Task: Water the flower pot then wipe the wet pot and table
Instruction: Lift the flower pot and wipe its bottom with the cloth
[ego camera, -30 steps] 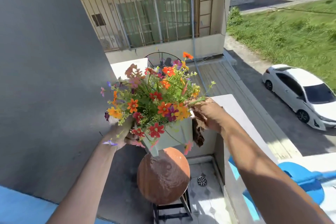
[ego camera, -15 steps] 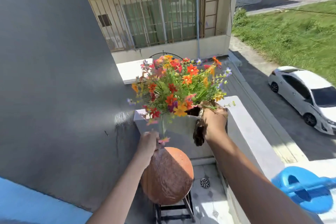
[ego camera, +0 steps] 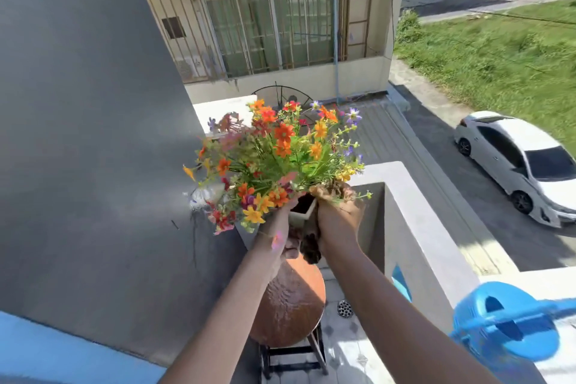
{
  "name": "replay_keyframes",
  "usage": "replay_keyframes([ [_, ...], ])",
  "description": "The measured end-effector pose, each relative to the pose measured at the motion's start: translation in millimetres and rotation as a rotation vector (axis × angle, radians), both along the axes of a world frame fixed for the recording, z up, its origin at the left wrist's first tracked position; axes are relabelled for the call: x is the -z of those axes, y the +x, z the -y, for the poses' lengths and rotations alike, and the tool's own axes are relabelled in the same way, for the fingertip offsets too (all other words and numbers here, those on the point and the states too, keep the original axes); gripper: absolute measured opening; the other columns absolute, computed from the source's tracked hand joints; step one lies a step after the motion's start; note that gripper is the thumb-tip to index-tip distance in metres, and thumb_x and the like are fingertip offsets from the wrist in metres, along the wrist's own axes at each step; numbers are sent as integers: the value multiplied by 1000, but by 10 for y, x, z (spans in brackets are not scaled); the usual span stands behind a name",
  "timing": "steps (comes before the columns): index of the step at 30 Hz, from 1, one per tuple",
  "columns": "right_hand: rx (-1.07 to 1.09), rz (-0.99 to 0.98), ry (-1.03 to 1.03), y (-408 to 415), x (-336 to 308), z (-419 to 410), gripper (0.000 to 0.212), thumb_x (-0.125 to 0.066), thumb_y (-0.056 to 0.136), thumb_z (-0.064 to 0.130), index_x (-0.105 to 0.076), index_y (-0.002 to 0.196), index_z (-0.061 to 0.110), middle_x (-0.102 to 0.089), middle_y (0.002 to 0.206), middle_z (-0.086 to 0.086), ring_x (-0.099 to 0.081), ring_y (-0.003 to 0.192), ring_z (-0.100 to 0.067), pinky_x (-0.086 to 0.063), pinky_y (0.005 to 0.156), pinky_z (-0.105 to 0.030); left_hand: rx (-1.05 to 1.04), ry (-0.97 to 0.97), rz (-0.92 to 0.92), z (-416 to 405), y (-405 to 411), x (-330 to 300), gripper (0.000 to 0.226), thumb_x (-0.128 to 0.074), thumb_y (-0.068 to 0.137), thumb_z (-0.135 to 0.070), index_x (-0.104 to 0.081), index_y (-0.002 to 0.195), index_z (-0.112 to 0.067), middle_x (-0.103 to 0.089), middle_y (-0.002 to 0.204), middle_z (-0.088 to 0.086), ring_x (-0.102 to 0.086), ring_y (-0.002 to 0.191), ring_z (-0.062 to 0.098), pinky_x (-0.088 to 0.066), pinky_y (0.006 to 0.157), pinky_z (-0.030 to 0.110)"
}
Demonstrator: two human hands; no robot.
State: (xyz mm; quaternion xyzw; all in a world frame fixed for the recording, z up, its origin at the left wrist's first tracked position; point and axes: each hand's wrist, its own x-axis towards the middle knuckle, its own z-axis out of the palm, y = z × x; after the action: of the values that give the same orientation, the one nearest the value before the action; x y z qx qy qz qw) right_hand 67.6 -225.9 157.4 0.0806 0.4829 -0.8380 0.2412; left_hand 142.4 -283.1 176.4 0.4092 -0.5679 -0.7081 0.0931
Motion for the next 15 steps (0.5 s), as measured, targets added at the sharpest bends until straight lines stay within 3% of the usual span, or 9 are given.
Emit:
replay_keyframes([
  [2, -22, -55, -45, 28, -38, -10, 44, -80, 70, 7, -57, 106, -3, -62, 80, -21, -64, 71, -32, -55, 56, -42, 15, 31, -5, 61, 11, 24, 29, -55, 82, -42, -54, 78, -13, -44, 59, 4, -34, 39, 14, -28, 37, 18],
  [5, -184, -286, -96, 104, -124, -123, 7, -66, 83, 2, -61, 85, 7, -58, 72, -13, -57, 70, -27, -51, 60, -38, -4, 120, -79, 144, 108, 17, 23, -48, 89, -30, -52, 73, -13, -44, 54, 2, -33, 42, 13, -29, 37, 19],
  [7, -287, -481, -67, 144, -141, -236, 9, -59, 85, 1, -63, 80, 7, -58, 73, -7, -54, 71, -20, -46, 67, -37, -27, 144, -123, 185, 142, -4, 25, -46, 89, -27, -53, 68, -15, -43, 49, -1, -33, 37, 11, -29, 35, 19],
  [9, -302, -668, 102, 63, -105, -261, 6, -60, 89, 1, -66, 86, 1, -59, 76, -2, -51, 71, -13, -44, 67, -29, -6, 173, -148, 199, 168, -28, 26, -43, 91, -26, -52, 70, -14, -43, 51, 0, -32, 36, 11, -26, 34, 19],
  [13, -90, -727, 287, -370, -104, -71, 25, -68, 89, 6, -69, 112, -4, -64, 102, -4, -60, 90, -9, -48, 84, -15, 50, 253, -148, 180, 224, -59, 34, -36, 96, -33, -47, 77, -8, -51, 59, 13, -33, 44, 15, -23, 37, 23],
  [15, -21, -771, 350, -581, -95, -1, 25, -65, 91, 4, -68, 115, -5, -66, 106, -4, -61, 94, -7, -45, 84, -10, 73, 284, -161, 157, 223, -73, 35, -34, 97, -34, -47, 79, -8, -51, 59, 14, -34, 44, 16, -24, 37, 22],
])
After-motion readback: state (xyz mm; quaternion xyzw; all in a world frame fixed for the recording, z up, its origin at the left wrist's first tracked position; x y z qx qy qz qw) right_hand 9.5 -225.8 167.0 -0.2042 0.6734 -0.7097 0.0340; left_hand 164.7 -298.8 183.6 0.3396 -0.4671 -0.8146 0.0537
